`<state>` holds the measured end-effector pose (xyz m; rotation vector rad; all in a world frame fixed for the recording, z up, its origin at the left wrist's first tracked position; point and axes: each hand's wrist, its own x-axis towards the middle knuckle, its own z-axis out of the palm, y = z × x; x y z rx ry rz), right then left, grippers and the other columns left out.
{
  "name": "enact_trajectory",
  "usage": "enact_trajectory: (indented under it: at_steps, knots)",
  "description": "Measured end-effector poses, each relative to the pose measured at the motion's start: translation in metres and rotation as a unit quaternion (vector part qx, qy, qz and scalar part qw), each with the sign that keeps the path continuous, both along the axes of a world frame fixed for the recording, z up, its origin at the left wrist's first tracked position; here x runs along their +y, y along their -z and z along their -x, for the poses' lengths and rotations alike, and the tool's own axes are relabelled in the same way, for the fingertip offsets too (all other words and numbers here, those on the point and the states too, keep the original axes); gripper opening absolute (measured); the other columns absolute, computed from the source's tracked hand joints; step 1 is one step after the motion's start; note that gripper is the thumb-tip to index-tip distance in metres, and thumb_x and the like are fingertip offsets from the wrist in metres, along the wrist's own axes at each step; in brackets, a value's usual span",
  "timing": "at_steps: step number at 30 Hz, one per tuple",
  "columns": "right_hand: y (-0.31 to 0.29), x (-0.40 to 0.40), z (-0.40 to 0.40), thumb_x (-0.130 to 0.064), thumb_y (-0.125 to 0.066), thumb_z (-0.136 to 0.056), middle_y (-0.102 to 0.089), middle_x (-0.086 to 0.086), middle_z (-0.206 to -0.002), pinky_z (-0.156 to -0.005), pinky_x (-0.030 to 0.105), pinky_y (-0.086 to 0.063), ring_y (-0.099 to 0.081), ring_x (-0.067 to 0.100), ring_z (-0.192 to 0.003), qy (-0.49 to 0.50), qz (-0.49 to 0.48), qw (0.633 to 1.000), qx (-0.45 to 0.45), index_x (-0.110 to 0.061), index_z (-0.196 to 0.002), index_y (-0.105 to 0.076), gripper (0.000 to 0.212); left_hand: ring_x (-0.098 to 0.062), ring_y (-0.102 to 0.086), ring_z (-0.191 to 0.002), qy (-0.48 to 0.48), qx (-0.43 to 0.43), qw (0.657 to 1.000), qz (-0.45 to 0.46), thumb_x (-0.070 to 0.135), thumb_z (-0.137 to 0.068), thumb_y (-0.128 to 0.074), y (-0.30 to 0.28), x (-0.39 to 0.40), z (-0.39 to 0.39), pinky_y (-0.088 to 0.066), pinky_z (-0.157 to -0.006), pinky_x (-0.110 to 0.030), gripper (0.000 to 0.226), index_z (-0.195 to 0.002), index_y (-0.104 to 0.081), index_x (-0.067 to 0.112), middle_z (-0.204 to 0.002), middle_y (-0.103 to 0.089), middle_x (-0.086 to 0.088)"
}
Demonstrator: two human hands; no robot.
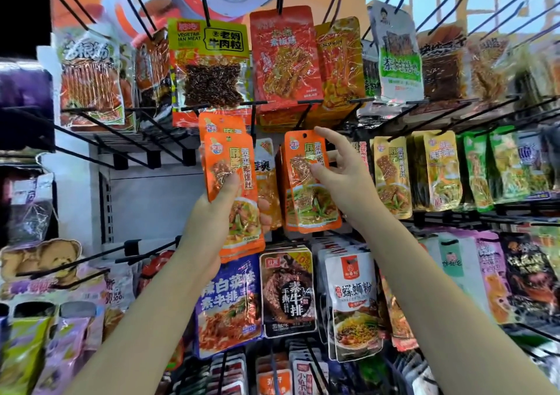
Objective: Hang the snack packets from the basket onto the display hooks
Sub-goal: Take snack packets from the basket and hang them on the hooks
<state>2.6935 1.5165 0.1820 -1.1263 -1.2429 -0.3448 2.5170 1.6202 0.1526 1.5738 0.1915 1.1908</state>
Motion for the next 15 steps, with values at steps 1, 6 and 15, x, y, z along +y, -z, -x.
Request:
enact_trajectory:
  at_steps: [1, 6, 15]
  knots:
    - [-0.001, -0.001, -0.001, -0.009, -0.059, -0.099, -0.059, -0.004, -0.123, -0.086, 0.038, -0.057, -0.061, 0.014, -0.104, 0.005, -0.006, 1.000, -0.005, -0.042, -0.140, -0.050, 0.054, -0.028, -0.075, -0.072, 0.004, 0.002, 1.000, -0.001, 0.047, -0.103, -0.048, 0.000, 0.000, 0.000, -0.064, -0.066, -0.039, 0.048, -0.118, -0.064, 0.004, -0.092, -0.077, -0.015]
    - [-0.001, -0.005, 0.000, -0.006, -0.054, -0.101, -0.050, -0.010, -0.143, -0.083, 0.039, -0.048, -0.050, 0.029, -0.099, 0.049, -0.010, 0.998, -0.037, -0.025, -0.145, -0.051, 0.048, -0.031, -0.075, -0.078, 0.030, 0.007, 0.999, -0.007, 0.045, -0.102, -0.049, -0.001, -0.003, -0.002, -0.063, -0.064, -0.038, 0.049, -0.125, -0.060, 0.003, -0.096, -0.077, -0.016]
    - [-0.003, -0.001, 0.001, -0.023, -0.063, -0.098, -0.042, 0.005, -0.120, -0.089, 0.019, -0.041, -0.047, 0.010, -0.092, 0.204, 0.008, 0.975, -0.084, -0.017, -0.135, -0.062, 0.037, -0.036, -0.076, -0.091, 0.042, 0.007, 0.999, -0.021, 0.047, -0.088, -0.068, 0.001, -0.005, -0.011, -0.060, -0.085, -0.054, 0.050, -0.126, -0.061, 0.015, -0.104, -0.077, -0.012]
